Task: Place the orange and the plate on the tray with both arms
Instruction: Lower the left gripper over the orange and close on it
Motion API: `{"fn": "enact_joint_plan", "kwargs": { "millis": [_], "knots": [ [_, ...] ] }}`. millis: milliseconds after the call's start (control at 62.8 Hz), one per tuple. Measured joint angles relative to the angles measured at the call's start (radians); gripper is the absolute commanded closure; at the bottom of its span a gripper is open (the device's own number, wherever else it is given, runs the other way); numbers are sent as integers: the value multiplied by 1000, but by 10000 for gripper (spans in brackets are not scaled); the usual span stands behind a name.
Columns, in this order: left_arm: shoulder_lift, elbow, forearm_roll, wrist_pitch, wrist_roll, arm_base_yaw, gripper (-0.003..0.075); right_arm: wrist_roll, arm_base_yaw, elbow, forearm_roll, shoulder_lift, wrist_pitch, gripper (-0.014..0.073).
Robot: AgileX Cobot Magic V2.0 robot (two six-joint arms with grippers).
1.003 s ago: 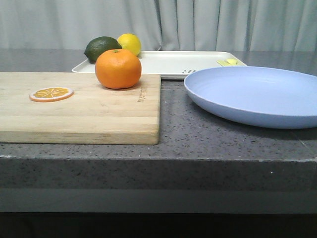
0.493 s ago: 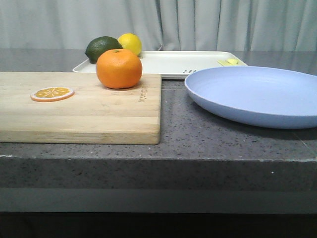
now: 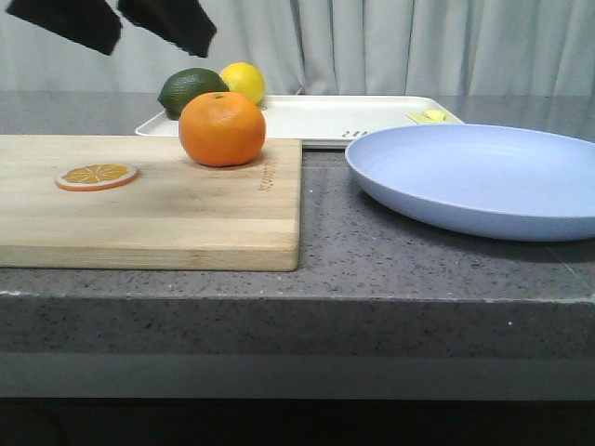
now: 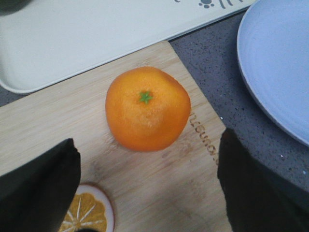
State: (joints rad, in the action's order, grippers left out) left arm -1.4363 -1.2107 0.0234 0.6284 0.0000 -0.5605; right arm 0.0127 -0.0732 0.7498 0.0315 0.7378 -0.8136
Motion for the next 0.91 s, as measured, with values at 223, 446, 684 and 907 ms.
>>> {"fn": "enact_joint_plan", "kwargs": {
  "millis": [223,446,684,907],
  "knots": [
    [-183,-179,-4,74,0,-1,107,0,0,2,0,0,0,-31],
    [-307,-292,-4,135,0,-2,110,0,0,2,0,0,0,-31],
    [-383,-314,-4,148,0,-2,115,0,0,2,0,0,0,-31],
    [-397,-314,-4,153,0,-2,294,0,0,2,0,0,0,-31]
  ]
}}
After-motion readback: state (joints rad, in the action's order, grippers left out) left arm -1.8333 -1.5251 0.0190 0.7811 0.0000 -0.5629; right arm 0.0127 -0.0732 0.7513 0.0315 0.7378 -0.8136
